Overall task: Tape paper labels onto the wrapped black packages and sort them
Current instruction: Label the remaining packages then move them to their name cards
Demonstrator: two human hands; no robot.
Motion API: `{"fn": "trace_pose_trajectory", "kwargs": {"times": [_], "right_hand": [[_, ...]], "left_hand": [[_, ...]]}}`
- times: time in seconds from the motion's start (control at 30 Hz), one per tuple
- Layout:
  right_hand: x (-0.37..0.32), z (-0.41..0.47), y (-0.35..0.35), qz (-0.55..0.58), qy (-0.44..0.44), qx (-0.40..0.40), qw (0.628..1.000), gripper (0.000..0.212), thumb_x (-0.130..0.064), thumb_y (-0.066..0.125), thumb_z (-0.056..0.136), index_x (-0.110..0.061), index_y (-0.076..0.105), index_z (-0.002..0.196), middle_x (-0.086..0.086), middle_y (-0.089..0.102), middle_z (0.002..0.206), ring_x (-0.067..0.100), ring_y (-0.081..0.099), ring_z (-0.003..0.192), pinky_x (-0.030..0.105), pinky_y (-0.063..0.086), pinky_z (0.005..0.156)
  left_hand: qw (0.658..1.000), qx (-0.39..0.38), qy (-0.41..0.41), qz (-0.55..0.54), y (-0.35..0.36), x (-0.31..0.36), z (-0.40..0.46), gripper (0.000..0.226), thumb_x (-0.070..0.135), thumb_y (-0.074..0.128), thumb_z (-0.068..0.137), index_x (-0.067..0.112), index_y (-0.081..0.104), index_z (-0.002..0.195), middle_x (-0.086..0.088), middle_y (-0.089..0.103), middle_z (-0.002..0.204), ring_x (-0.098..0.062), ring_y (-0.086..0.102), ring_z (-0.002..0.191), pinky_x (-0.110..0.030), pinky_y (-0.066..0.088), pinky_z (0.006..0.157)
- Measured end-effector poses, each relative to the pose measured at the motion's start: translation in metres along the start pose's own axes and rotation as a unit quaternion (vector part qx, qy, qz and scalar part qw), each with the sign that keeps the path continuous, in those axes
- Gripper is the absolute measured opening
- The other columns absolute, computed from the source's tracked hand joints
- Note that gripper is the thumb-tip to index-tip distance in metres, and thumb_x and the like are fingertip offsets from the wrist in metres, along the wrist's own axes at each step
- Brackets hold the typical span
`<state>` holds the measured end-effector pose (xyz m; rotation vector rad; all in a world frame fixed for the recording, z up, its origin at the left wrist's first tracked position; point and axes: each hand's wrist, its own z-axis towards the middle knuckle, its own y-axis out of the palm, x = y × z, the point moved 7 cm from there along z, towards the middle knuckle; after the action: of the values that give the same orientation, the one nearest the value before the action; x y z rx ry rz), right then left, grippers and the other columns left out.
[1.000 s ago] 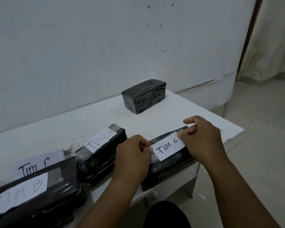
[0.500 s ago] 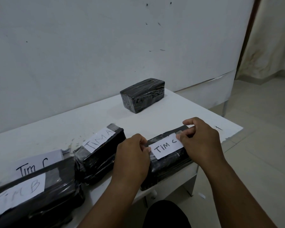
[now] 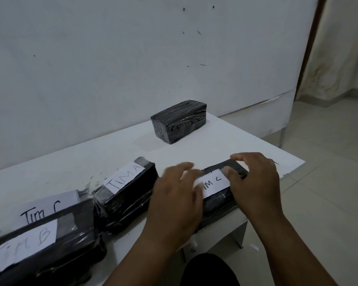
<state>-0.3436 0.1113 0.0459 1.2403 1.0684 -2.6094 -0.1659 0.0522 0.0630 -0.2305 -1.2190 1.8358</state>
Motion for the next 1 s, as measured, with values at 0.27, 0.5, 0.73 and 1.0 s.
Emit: {"fn": "trace_pose_trajectory", "kwargs": {"times": [0.27,0.5,0.73,1.0], "right_hand": [[0.002,-0.039,0.022,-0.177,-0.117,-0.113,0.971,0.04,-0.057,0.039,0.094,-0.052,0.069,0.12,-0.012,0.056,0.143,0.017,0.041,0.129,0.041,0.025,0.096],[0.01,-0.039,0.012,-0.237,-0.064,-0.121,0.962,0.061,-0.076,0.034,0.088,-0.045,0.064,0.131,-0.001,0.043,0.154,0.024,0.033,0.135,0.046,0.028,0.099],[-0.004,-0.046,0.023,-0.268,-0.061,-0.178,0.945,0.056,-0.061,0.019,0.099,-0.054,0.014,0.155,-0.002,-0.002,0.169,0.024,0.008,0.141,0.049,0.021,0.109],[0.008,-0.038,0.022,-0.283,-0.053,-0.21,0.934,0.073,-0.071,0.005,0.089,-0.047,0.013,0.158,0.0,-0.005,0.169,0.024,0.002,0.147,0.05,0.017,0.115]], "left_hand": [[0.971,-0.232,0.026,0.043,0.041,0.001,-0.024,0.064,0.056,0.017,0.105,0.037,-0.005,0.162,0.019,-0.013,0.169,0.0,-0.02,0.152,-0.033,-0.007,0.127],[0.963,-0.241,-0.013,0.119,0.025,-0.008,-0.037,0.078,0.063,0.021,0.101,0.027,-0.01,0.162,0.01,-0.017,0.169,-0.007,-0.019,0.154,-0.038,-0.008,0.127],[0.973,-0.207,0.018,0.102,0.03,0.005,-0.032,0.095,0.065,0.038,0.091,0.022,-0.007,0.163,0.003,-0.015,0.171,-0.013,-0.019,0.155,-0.039,-0.01,0.127],[0.962,-0.235,-0.01,0.138,0.036,-0.001,-0.039,0.116,0.079,0.042,0.082,0.02,-0.02,0.16,0.003,-0.026,0.168,-0.011,-0.023,0.154,-0.043,-0.009,0.127]]}}
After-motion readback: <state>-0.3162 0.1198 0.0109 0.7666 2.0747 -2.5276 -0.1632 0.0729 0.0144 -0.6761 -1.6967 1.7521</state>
